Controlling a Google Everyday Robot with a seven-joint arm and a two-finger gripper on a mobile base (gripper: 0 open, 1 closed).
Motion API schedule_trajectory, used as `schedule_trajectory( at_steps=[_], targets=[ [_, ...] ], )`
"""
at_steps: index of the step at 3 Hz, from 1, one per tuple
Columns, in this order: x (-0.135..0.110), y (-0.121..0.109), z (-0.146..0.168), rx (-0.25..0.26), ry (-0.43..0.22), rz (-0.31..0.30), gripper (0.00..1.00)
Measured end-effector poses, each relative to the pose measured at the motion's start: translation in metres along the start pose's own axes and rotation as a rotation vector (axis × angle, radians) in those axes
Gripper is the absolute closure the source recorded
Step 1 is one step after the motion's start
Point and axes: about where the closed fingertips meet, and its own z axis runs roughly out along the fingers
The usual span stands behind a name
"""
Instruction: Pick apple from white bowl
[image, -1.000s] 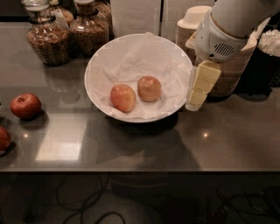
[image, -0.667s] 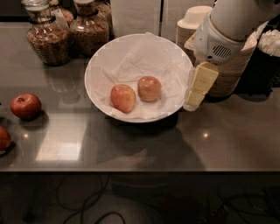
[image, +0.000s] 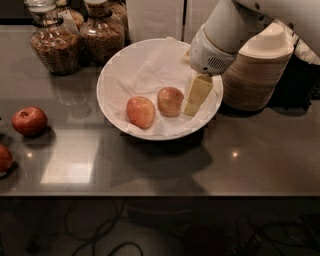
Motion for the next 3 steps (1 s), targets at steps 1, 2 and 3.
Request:
schedule_trajectory(
  at_steps=[1,2,3],
  targets=[
    [-0.004,-0.016,0.021,-0.007,-0.010,-0.020,0.11],
    [-0.001,-0.026,0.036,-0.010,-0.016,-0.023,0.10],
    [0.003,-0.024,0.047,-0.014,-0.023,-0.014,0.20]
  ],
)
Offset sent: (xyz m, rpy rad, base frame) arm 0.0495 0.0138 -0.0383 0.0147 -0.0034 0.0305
